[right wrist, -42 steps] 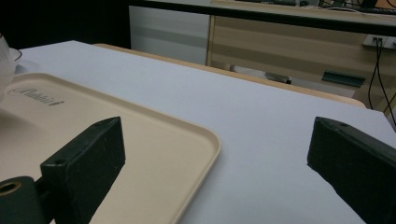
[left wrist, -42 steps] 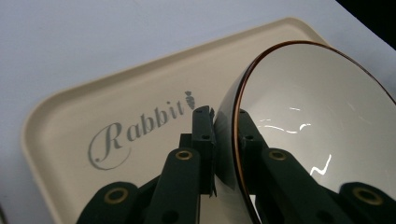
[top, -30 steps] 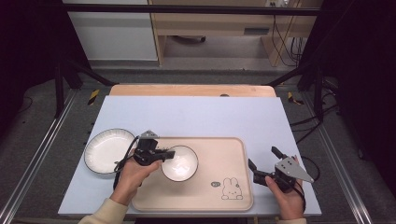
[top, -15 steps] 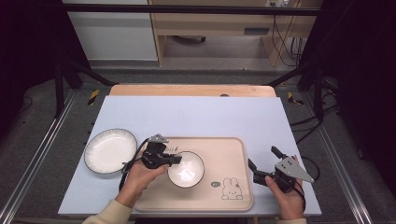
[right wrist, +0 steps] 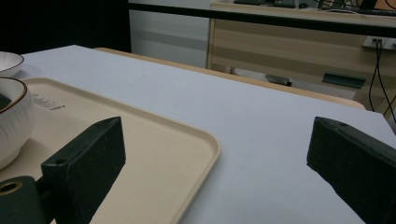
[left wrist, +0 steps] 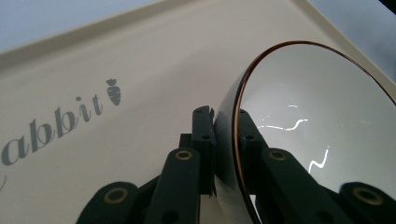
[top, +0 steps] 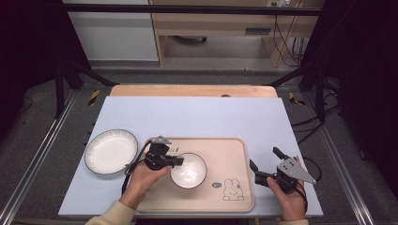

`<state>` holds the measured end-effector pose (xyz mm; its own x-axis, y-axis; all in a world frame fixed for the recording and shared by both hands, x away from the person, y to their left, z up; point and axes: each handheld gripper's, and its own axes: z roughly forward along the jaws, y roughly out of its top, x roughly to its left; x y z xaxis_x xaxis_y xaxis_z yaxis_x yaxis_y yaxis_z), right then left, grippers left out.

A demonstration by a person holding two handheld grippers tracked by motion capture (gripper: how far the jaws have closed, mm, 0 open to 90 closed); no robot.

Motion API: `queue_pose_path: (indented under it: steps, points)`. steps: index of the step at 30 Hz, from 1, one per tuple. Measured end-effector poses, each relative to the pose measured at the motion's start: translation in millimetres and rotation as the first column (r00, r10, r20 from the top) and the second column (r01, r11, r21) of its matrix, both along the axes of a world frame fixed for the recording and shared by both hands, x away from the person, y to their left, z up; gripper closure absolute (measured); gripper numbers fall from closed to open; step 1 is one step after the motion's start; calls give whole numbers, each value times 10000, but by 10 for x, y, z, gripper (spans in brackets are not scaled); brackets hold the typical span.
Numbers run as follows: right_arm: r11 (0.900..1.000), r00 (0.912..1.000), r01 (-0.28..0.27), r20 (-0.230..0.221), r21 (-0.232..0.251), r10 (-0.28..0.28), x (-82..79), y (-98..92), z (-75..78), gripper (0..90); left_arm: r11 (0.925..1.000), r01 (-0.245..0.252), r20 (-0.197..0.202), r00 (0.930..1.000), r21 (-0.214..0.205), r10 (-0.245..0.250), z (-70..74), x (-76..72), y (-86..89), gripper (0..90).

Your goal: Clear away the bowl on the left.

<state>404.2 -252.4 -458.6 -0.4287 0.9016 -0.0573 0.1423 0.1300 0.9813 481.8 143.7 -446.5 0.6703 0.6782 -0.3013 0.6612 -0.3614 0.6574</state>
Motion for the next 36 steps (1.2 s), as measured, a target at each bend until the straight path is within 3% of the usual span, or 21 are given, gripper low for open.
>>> queue_pose_path:
  steps: [9,17,20,23,25,36]
  points:
    - [10000,10000,-6,-12,-32,6,7,8,-5,45,9998,-202,-150,9997,-81,201,-37,31,5,816]
    - [10000,10000,-54,-63,-6,54,10,8,-10,45,10000,-23,196,9998,45,22,-44,55,-23,817]
    - [10000,10000,-41,-39,-10,41,5,14,-4,45,9999,-93,134,9999,142,91,-39,43,-22,817]
    - [10000,10000,-15,-8,-7,15,2,9,-4,45,9999,24,453,9990,111,-29,-48,45,-34,817]
    - [10000,10000,10,-41,-23,-10,5,6,-8,45,9995,77,627,9980,322,-97,-46,36,-42,816]
    - [10000,10000,-49,-10,-15,49,-3,10,-1,45,9993,107,756,9970,353,-134,-53,33,-51,814]
